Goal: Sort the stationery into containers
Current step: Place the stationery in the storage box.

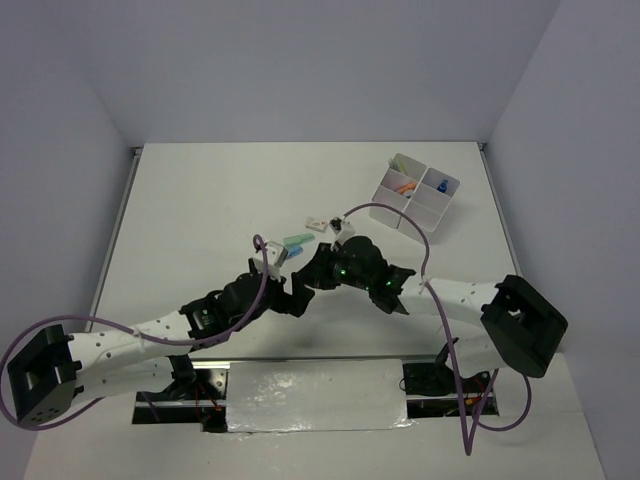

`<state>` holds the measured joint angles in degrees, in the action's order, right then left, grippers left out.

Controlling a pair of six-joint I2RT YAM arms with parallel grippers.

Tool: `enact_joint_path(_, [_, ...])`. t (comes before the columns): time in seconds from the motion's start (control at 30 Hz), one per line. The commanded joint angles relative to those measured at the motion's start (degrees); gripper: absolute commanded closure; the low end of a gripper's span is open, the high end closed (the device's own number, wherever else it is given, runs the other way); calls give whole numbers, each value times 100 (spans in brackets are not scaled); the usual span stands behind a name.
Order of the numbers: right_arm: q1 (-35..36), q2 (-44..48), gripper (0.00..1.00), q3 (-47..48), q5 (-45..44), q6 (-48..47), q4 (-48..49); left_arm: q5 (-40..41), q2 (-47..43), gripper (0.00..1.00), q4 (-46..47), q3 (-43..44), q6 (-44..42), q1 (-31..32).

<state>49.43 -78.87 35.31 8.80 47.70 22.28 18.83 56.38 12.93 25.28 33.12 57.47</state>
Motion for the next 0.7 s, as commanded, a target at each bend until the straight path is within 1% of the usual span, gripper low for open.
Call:
enact_joint_path(0.0, [-275, 528, 100, 414, -701, -576, -600, 261, -48, 1, -193, 319, 97, 1])
enact_joint_path(0.03, [-398, 679, 100, 467, -1531, -969, -1011, 357, -48, 1, -368, 407, 141, 1])
enact_joint_path(0.07, [-625, 924, 100, 538, -2035, -1226, -1189, 628, -31, 1, -770, 443, 290, 1])
enact_joint_path(0.1, [-723, 996, 100, 704, -2632, -1498, -1322, 796, -4, 1, -966, 478, 378, 1])
enact_joint_path(0.13, [-863, 1040, 100, 784, -3255, -2014, -1401, 980, 31, 1, -1150, 522, 466, 1])
enact_joint_path(0.17, [-1317, 1023, 100, 863, -4088, -2228, -1367, 1295, 57, 1, -1500, 531, 684, -8])
enact_joint_path(0.23, [-1890, 927, 100, 1135, -4473, -2623, -1201, 1386, 145, 1, -1696, 557, 835, -17])
enact_joint_path(0.27, [-2389, 761, 100, 1232, -4805, -2730, -1122, 1352, 171, 1, -1723, 566, 880, -17])
enact_joint_path(0.3, [-2577, 663, 100, 1433, -4982, -2897, -808, 1256, 189, 1, -1776, 583, 889, -17])
enact_joint_path(0.33, [-2744, 532, 100, 1513, -5228, -3264, -630, 1220, 198, 1, -1794, 592, 906, -17])
enact_joint_path(0.37, [-2902, 261, 100, 1775, -5517, -3372, -559, 1193, 207, 1, -1811, 584, 915, -17])
enact_joint_path(0.4, [-3252, 110, 100, 1925, -5564, -3486, -489, 1158, 198, 1, -1855, 575, 915, -17])
enact_joint_path(0.43, [-3412, -30, 100, 2075, -5582, -3513, -514, 1158, 189, 1, -1864, 575, 906, -17])
enact_joint_path(0.5, [-3842, -365, 100, 2462, -5320, -3408, -663, 1141, 207, 1, -1943, 583, 906, -17])
enact_joint_path(0.57, [-4054, -602, 100, 2682, -5196, -3294, -734, 1123, 207, 1, -1978, 592, 906, -8])
enact_joint_path(0.6, [-4212, -664, 100, 2709, -4952, -3311, -717, 1114, 198, 1, -1987, 592, 898, -17])
enact_joint_path(0.67, [-4283, -804, 99, 2736, -4861, -3303, -717, 1158, 215, 1, -2040, 610, 906, -26])
